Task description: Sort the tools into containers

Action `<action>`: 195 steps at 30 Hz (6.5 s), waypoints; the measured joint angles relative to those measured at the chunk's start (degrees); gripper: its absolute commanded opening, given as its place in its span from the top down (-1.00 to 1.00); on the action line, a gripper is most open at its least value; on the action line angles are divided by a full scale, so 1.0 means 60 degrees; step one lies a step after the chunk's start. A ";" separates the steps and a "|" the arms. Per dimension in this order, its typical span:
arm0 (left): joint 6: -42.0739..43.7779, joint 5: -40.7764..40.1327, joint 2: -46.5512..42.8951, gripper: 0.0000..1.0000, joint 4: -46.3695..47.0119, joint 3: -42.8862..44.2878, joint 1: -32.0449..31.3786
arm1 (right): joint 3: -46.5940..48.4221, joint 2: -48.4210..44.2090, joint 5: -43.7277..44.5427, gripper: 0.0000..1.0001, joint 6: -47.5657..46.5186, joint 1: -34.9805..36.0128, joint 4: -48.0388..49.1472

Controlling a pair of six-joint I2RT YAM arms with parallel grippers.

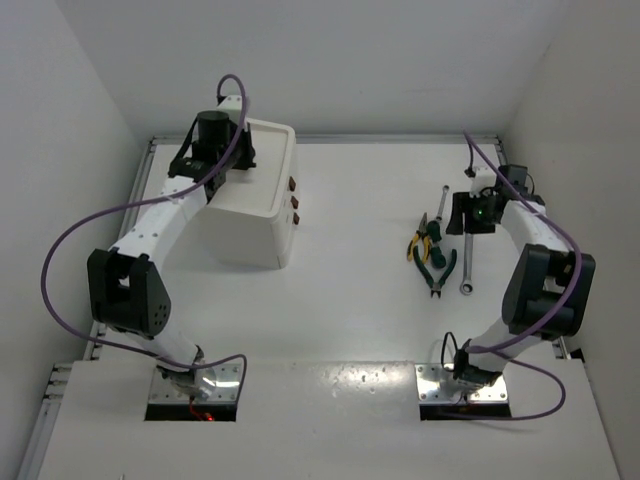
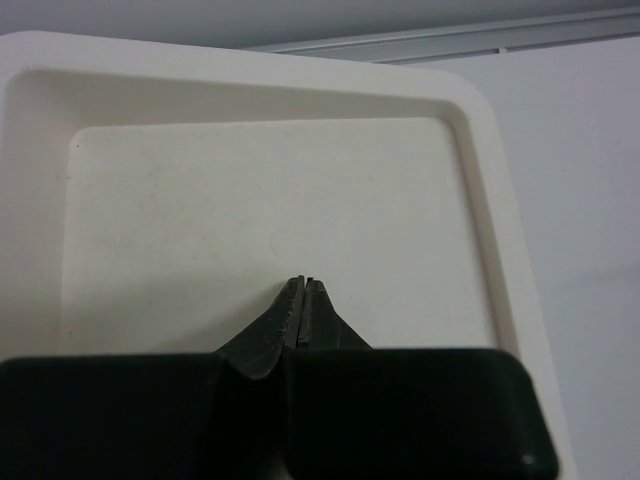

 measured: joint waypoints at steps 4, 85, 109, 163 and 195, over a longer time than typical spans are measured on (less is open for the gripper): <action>-0.0033 0.0000 -0.0018 1.00 0.0138 -0.0095 0.0000 | -0.0040 0.0197 -0.0317 0.01 -0.0168 -0.0047 -0.0259; -0.0127 0.1570 0.0310 1.00 0.1464 -0.0510 0.0372 | 0.6451 0.5206 -0.5326 1.00 -0.0127 0.6969 0.3697; -0.0346 0.1461 0.0368 1.00 0.1774 -0.0616 0.0280 | 0.3479 0.2958 -0.4954 1.00 -0.0237 0.5799 0.4481; -0.0277 0.0663 -0.0168 0.98 0.2222 -0.1344 -0.0215 | 0.0058 -0.0565 -0.0444 -0.75 0.1519 0.1381 0.0503; -0.0710 0.0481 -0.0240 0.22 0.2065 -0.1333 -0.0288 | 0.0608 0.1373 0.1326 0.12 0.4237 0.3111 -0.0372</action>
